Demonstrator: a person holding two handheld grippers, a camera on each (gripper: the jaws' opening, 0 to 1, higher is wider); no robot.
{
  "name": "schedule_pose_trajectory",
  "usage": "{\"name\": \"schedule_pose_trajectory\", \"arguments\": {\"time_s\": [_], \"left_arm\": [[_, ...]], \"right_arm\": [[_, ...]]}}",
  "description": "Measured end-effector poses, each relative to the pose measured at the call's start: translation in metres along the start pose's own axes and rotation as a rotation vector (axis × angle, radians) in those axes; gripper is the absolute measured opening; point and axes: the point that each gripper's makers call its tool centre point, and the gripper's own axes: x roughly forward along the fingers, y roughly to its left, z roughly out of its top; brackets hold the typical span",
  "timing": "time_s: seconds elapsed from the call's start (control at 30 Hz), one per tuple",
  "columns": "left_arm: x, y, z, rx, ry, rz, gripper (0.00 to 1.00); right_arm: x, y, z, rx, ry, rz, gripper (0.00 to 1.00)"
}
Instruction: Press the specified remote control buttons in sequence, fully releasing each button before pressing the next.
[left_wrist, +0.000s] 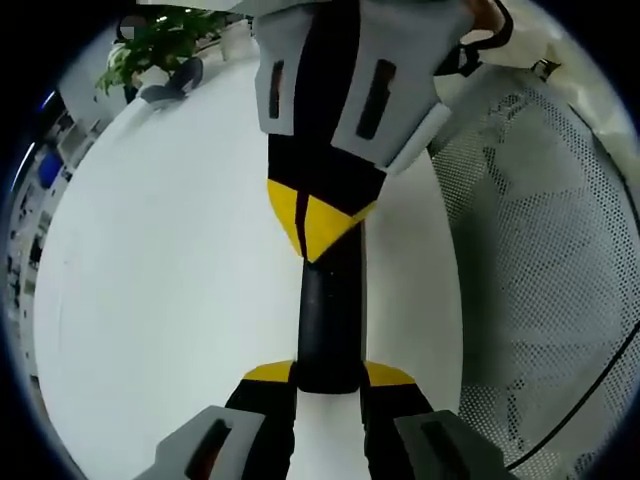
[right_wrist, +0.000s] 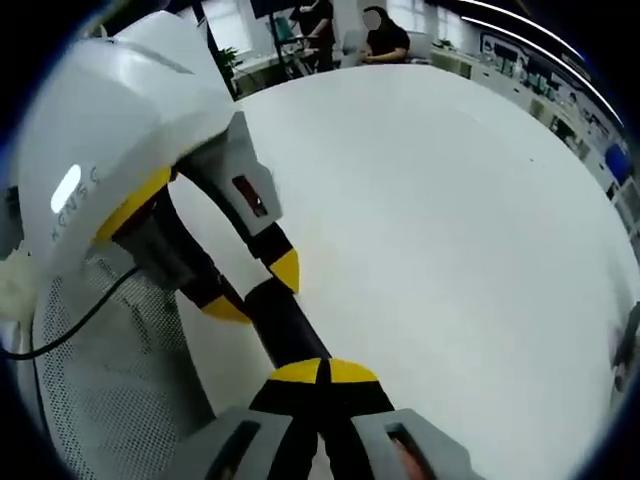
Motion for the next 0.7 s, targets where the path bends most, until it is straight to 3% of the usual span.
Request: {"name": "schedule_pose_trajectory", "arguments": {"time_s": [0.13,0.57,0.63,0.7], "left_arm": [[0.0000,0.0001,0.0001,0.011,0.002,-0.006,0.22],[-0.0005,0.0001,0.0000,0.011,0.000,-0.015,0.22],[-0.0005,0.0002,0.0001,0.009,-0.002,-0.020,0.22],[-0.0005,0.0002,0.0002,0.009,-0.002,-0.021,0.22]], "right_arm": [[0.0054,-0.0001,-0.0052,-0.024,0.039,-0.008,0.00],[0.0059,-0.0013,-0.0043,-0.005,0.030,-0.007,0.00],[0.0064,-0.0021,-0.0035,-0.004,0.023,-0.005,0.00],[0.0097,-0.0034,0.0029,0.020,-0.030,-0.008,0.00]]}}
